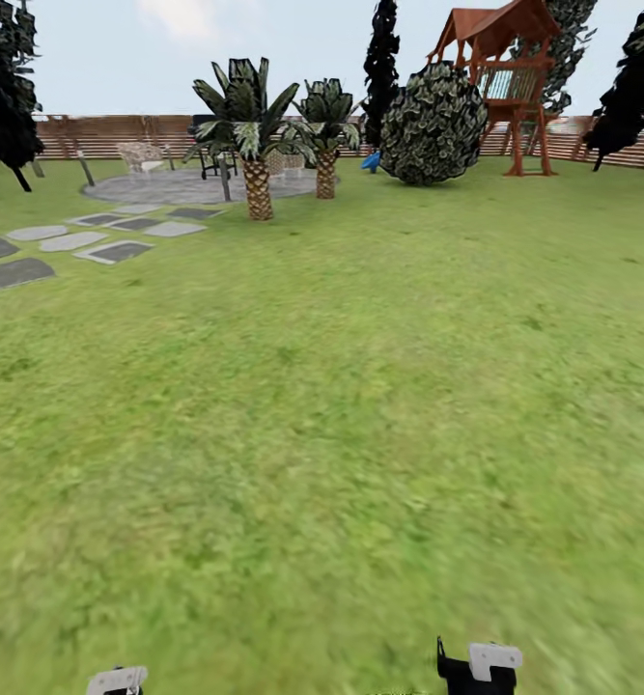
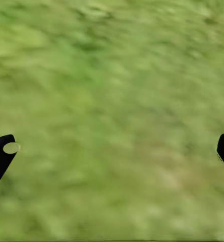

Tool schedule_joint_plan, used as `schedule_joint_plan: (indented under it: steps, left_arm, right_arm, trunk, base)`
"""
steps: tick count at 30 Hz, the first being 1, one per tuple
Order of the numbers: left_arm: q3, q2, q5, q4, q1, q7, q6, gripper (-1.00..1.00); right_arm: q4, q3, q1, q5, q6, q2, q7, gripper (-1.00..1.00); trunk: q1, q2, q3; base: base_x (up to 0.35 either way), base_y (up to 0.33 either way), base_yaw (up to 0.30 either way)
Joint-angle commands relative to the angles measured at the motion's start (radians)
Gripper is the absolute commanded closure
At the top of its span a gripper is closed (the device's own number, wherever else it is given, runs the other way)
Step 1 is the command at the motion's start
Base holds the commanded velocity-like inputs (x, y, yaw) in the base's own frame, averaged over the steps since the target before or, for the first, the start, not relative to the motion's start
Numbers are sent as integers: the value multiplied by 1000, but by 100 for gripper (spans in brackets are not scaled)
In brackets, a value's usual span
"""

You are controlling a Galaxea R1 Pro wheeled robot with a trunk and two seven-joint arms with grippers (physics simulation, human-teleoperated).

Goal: In the garden, pick up the pesticide atomizer on the floor and spray pesticide onto both trees until each tree trunk is fully covered.

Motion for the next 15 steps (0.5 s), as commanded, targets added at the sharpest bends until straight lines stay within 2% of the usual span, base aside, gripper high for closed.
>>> schedule_joint_plan:
  steps: [1,11,15]
  left_arm:
    - [5,1,10,1,0,-10,-1,100]
    - [5,0,11,1,1,-11,0,100]
    - [5,0,31,1,1,-11,-1,100]
  right_arm:
    - [1,-3,0,10,-1,0,-7,-100]
    - [1,-3,0,10,-1,0,-7,-100]
    - [1,-3,0,10,-1,0,-7,-100]
  trunk:
    - [0,0,-1]
    - [0,0,-1]
    - [0,0,-1]
  base:
    - [5,-108,-299]
    - [1,-14,-299]
    - [0,0,-299]
